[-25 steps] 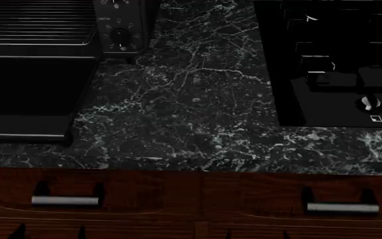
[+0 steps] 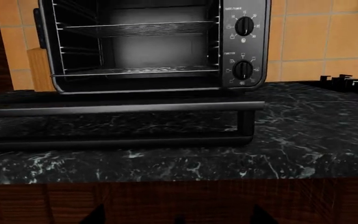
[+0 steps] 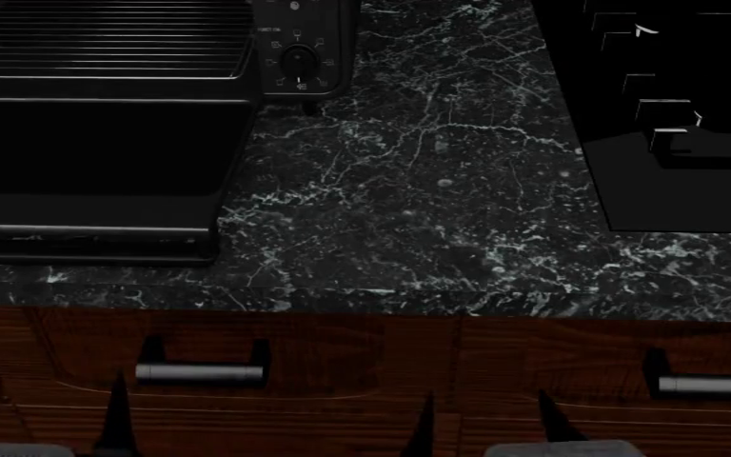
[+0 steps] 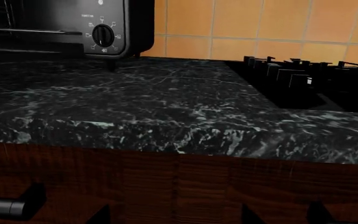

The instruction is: Fully slide the toaster oven bottom rack0 out.

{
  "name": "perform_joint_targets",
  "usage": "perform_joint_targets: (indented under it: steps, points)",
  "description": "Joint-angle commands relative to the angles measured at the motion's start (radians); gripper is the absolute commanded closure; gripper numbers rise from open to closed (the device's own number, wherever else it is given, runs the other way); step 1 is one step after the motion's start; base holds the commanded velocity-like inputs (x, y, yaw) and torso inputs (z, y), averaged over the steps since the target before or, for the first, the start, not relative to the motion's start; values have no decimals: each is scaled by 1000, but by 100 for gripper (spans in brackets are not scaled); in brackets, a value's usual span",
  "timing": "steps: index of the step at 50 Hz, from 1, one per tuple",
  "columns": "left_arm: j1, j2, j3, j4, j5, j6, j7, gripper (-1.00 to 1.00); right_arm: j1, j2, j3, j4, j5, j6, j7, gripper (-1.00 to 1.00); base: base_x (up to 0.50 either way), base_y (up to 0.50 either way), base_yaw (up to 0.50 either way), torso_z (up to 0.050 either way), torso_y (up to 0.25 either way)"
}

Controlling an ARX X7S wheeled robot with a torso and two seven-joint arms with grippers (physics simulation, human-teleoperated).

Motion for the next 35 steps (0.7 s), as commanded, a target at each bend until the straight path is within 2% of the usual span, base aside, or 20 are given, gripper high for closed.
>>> perform_joint_targets:
  steps: [1, 6, 12, 17, 35]
  points:
    - [-96, -50, 14, 259, 4, -277, -23, -100, 181, 59, -67, -279, -13, 397, -9, -100, 0, 0, 0, 0, 0]
    - [-179, -66, 8, 356, 0, -417, -29, -100, 308, 67, -57, -317, 0, 531, -21, -100, 0, 0, 0, 0, 0]
    - [-230, -79, 24, 384, 9, -493, -37, -100, 417, 99, -71, -326, 1, 616, -44, -100, 0, 0, 0, 0, 0]
    - [-211, -84, 29, 384, 16, -485, -48, -100, 385, 96, -63, -319, 20, 572, -54, -100, 0, 0, 0, 0, 0]
    - [-214, -92, 40, 396, 21, -497, -51, -100, 387, 100, -56, -335, 26, 576, -54, -100, 0, 0, 0, 0, 0]
